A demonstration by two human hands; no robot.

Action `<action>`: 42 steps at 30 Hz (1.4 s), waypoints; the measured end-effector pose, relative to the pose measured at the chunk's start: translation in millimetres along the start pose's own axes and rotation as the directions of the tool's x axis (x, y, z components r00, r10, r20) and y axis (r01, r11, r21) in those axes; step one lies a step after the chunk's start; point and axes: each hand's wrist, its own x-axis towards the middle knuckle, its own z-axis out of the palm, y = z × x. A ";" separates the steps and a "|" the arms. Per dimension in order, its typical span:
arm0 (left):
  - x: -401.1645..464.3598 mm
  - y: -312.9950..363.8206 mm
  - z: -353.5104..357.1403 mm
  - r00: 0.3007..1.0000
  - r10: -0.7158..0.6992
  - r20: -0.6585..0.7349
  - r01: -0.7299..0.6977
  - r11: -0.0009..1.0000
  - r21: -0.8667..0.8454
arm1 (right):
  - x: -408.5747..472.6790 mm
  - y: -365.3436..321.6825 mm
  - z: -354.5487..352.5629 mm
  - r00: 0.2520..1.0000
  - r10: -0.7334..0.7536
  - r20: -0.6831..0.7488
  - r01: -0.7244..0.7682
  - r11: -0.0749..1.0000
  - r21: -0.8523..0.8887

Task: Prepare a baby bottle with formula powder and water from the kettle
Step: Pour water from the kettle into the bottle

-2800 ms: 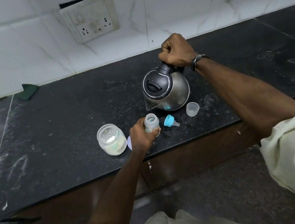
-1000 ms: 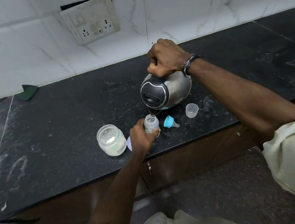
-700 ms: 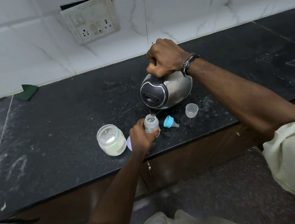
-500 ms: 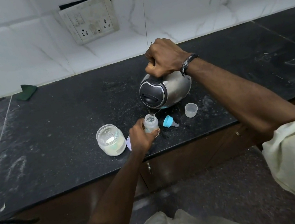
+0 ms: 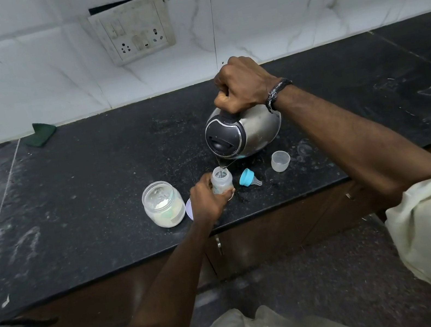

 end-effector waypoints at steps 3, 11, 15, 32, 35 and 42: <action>0.1 0.2 0.5 1.000 -0.003 0.002 0.003 1.000 -0.004 | 0.0 -1.0 -1.1 1.000 -0.012 0.003 0.012 1.000 -0.016; -0.7 0.8 0.2 1.000 0.000 -0.002 0.000 1.000 0.002 | -0.5 -2.5 -2.8 1.000 -0.022 0.007 0.022 1.000 -0.021; -0.6 1.0 -0.1 1.000 -0.002 0.005 0.002 1.000 0.004 | -0.7 -3.3 -3.9 1.000 -0.020 0.009 0.020 0.999 -0.030; -2.3 3.4 -1.1 1.000 -0.002 0.000 0.002 1.000 0.000 | 1.1 -2.9 -1.5 1.000 -0.008 0.006 0.009 0.999 -0.043; -2.5 4.5 -0.9 1.000 -0.004 -0.004 0.004 1.000 0.000 | 0.2 -2.0 -1.8 1.000 -0.007 0.007 0.008 0.999 -0.035; -3.8 5.0 -2.4 1.000 0.012 -0.011 -0.011 1.000 0.017 | -0.9 -3.7 -3.9 1.000 -0.002 0.017 0.002 0.999 -0.044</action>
